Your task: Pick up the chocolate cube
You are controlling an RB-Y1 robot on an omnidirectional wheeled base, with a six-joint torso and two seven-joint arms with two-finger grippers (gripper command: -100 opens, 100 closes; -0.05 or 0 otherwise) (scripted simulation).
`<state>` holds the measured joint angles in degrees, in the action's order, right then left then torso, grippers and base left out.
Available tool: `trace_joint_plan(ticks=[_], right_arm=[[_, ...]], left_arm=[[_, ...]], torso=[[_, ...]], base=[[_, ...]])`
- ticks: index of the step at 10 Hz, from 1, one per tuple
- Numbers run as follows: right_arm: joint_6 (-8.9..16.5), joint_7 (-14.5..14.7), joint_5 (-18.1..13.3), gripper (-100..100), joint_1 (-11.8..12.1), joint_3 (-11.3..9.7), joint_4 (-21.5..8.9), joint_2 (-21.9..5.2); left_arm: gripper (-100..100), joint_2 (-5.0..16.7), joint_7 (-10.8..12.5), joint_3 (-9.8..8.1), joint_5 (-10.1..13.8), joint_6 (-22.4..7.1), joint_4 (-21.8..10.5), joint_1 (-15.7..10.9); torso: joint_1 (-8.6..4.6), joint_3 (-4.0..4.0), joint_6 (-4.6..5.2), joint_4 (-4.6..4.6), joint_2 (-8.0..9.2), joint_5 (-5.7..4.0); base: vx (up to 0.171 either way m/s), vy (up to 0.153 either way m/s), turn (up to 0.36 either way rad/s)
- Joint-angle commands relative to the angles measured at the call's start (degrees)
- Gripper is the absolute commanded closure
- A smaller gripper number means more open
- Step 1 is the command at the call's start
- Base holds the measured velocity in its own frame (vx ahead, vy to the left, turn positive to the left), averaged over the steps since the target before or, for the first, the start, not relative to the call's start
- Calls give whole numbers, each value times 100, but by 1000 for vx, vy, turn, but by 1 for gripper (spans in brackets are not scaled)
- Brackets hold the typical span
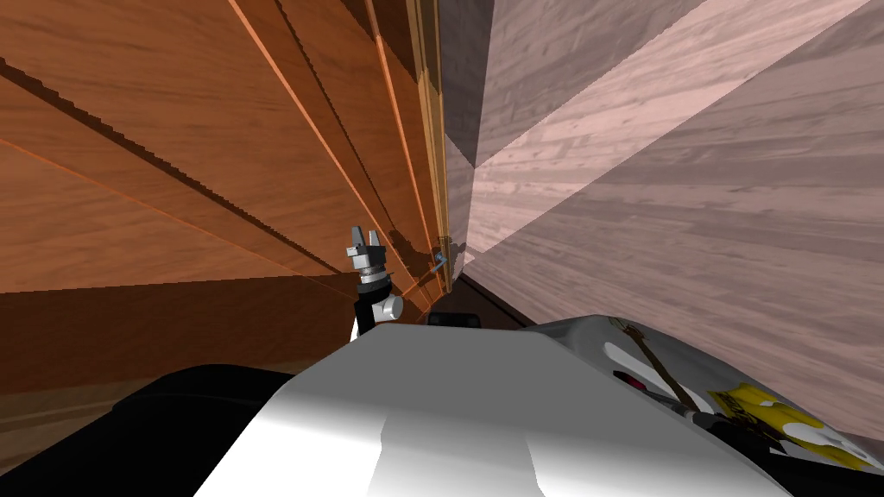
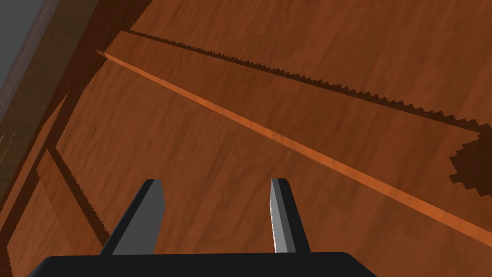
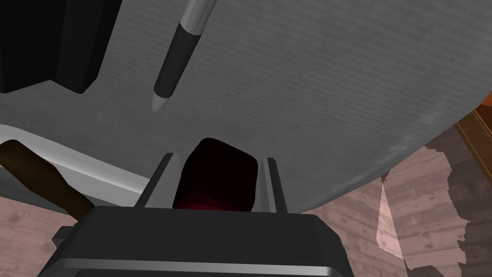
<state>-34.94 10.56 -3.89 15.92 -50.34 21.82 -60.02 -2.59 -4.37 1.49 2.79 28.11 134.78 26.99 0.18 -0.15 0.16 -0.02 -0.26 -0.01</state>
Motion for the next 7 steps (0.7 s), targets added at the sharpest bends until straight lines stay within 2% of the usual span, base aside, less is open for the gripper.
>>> trace_joint_plan(ticks=[1,2,3,6,7], right_arm=[[-21,-20,57,100,101,-30,164,-190],[-21,-20,57,100,101,-30,164,-190],[-119,-60,99,100,140,-97,205,-344],[-70,-59,104,100,164,-88,270,-366],[-86,-60,103,0,159,-90,255,-363]], left_arm=[[0,0,0,0,0,0,0,0],[0,0,0,0,0,0,0,0],[0,0,0,0,0,0,0,0],[0,0,0,0,0,0,0,0],[0,0,0,0,0,0,0,0]], torso=[[0,0,0,0,0,0],[13,-1,4,-1,0,5],[16,-2,2,-1,-3,5],[15,-3,-1,-1,-6,5],[8,-2,0,0,-3,3]], base=[[9,37,-37],[15,39,-47],[24,51,-43],[11,25,-9],[0,0,0]])
